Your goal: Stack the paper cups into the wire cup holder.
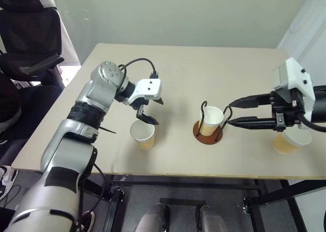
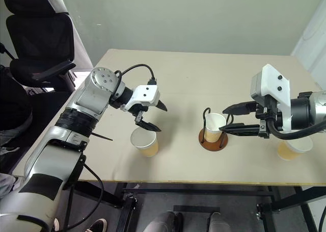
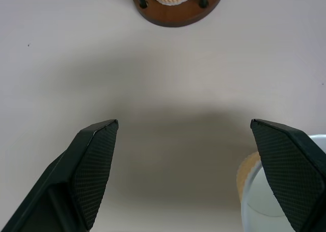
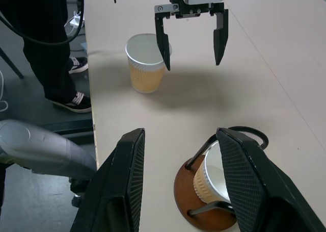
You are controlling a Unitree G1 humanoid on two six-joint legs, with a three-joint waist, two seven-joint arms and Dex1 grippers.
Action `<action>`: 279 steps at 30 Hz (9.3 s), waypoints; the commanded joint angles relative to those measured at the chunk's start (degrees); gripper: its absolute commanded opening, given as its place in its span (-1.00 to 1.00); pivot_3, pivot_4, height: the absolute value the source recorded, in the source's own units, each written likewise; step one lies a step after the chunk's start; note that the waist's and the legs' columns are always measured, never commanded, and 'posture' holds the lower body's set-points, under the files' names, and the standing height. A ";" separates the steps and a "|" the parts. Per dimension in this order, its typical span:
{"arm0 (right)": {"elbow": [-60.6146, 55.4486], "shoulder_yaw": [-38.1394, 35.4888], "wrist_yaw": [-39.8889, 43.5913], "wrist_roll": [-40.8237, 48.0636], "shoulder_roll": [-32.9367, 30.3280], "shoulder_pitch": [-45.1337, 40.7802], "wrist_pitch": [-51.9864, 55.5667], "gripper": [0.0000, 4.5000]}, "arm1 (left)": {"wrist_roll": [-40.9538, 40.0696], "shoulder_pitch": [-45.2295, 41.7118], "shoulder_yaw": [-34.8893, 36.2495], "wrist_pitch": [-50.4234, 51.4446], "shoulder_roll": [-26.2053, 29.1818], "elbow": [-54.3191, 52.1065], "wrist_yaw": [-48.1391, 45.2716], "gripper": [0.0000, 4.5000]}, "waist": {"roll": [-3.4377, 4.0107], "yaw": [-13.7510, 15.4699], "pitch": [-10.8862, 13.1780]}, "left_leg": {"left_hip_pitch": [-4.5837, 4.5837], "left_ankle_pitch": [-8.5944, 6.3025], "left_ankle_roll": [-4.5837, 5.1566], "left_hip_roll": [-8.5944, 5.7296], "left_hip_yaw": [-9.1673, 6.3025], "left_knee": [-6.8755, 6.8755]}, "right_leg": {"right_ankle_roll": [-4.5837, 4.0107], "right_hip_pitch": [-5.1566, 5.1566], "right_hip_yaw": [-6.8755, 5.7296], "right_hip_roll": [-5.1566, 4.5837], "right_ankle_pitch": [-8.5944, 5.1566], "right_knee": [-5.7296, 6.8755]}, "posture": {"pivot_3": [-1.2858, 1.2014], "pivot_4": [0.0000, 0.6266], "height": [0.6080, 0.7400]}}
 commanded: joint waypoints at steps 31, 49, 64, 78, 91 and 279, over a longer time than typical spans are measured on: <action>1.34 0.30 1.63 -0.33 -2.61 -1.08 -1.82 -0.02 | -8.53 -4.52 -7.42 3.80 8.97 -6.72 -2.99 1.00 | 0.00 0.22 0.00 | -0.19 -0.11 0.10 0.00 -0.01 0.06 | -0.06 -0.06 0.01 0.00 0.00 -0.05 | 0.03 -0.52 1.00; 1.07 1.20 0.52 0.17 -1.65 -1.68 -1.40 -0.02 | -5.02 -0.97 -8.96 1.87 7.43 -6.00 -2.99 1.00 | 0.00 0.14 0.00 | -0.19 -0.07 0.08 -0.01 0.00 0.10 | -0.13 -0.07 0.00 -0.01 0.05 -0.03 | 0.03 -0.52 1.00; 1.39 1.89 -0.35 -2.53 0.48 0.73 -4.04 -0.01 | -2.92 1.69 -7.19 2.98 2.25 -3.40 -1.27 0.60 | 0.00 0.19 0.00 | -0.15 -0.03 0.10 -0.01 0.01 0.13 | -0.36 -0.04 0.00 -0.01 0.23 -0.01 | 0.03 -0.52 1.00; 1.49 1.03 -0.72 -2.76 0.76 2.07 -3.93 -0.01 | -6.94 -4.20 -4.67 8.76 -0.07 1.61 -2.99 -1.00 | 0.00 0.26 0.00 | -0.16 0.03 0.13 -0.01 0.03 0.13 | -0.08 0.01 0.01 -0.01 0.12 -0.06 | 0.03 -0.52 1.00; 5.31 0.38 1.29 -4.20 -1.25 1.71 -4.62 -0.01 | -11.32 -12.44 -0.38 11.34 -2.66 6.28 -2.99 -1.00 | -0.01 0.67 0.00 | -0.30 0.04 0.19 -0.01 0.02 0.17 | 0.10 -0.01 0.01 -0.01 0.09 -0.09 | 0.03 -0.52 1.00; 36.27 3.03 4.90 -40.44 -9.79 26.63 -28.37 0.80 | -14.90 -17.28 21.99 11.19 -10.84 13.90 3.99 1.00 | 0.07 0.60 0.04 | -0.25 -0.90 1.55 -0.02 1.66 1.94 | 1.78 0.44 1.64 0.02 1.14 -0.89 | 0.03 -0.52 1.00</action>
